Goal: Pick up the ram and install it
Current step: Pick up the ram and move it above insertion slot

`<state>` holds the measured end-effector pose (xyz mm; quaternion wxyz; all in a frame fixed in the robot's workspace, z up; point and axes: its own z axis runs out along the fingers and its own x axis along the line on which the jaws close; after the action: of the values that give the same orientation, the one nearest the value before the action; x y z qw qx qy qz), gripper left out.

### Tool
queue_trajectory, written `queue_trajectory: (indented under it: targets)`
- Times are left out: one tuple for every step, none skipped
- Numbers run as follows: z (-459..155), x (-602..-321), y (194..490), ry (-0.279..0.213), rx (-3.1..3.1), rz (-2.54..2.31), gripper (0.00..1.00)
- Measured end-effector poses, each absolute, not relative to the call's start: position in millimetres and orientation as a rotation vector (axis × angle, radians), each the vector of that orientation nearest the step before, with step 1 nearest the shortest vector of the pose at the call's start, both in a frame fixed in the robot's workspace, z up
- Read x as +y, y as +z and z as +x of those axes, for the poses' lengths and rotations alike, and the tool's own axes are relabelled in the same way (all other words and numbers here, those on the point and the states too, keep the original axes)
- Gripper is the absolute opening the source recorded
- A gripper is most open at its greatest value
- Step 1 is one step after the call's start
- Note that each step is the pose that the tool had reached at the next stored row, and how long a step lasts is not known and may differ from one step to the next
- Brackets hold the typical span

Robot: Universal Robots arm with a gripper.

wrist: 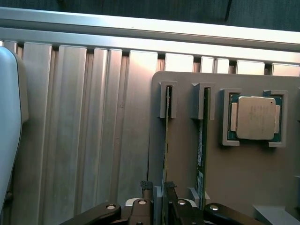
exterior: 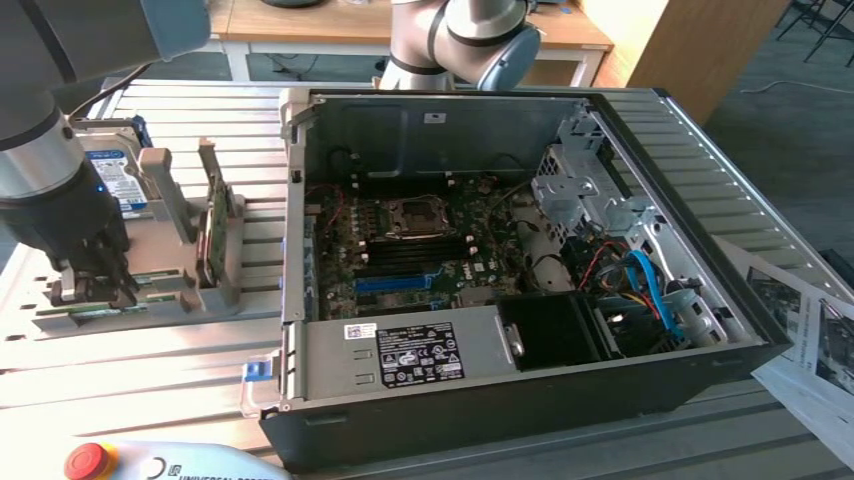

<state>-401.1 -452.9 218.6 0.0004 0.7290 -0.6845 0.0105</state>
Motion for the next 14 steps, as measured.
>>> queue_trajectory:
  targets:
    - [-401.1,-452.9,218.5,0.033,-2.15,2.29,0.24]
    - [-401.1,-452.9,218.6,0.033,-2.15,2.29,0.24]
    - [-401.1,-452.9,218.5,0.033,-2.15,2.29,0.24]
    - [-401.1,-452.9,218.5,0.033,-2.15,2.29,0.24]
    - [-401.1,-452.9,218.5,0.033,-2.15,2.29,0.24]
    - [-401.1,-452.9,218.5,0.033,-2.15,2.29,0.24]
    - [-401.2,-452.9,218.2,0.033,-2.15,2.29,0.24]
    - [-401.1,-452.9,217.8,0.033,-2.15,2.29,0.24]
    - [-401.1,-452.7,217.5,0.033,-2.15,2.29,0.24]
    - [-401.1,-452.5,217.3,0.033,-2.15,2.29,0.24]
    - [-401.2,-452.1,217.1,0.033,-2.15,2.289,0.24]
    - [-401.2,-451.5,216.8,0.033,-2.15,2.29,0.24]
    - [-401.1,-450.9,216.7,0.033,-2.15,2.29,0.24]
    - [-401.2,-449.9,216.6,0.033,-2.15,2.29,0.24]
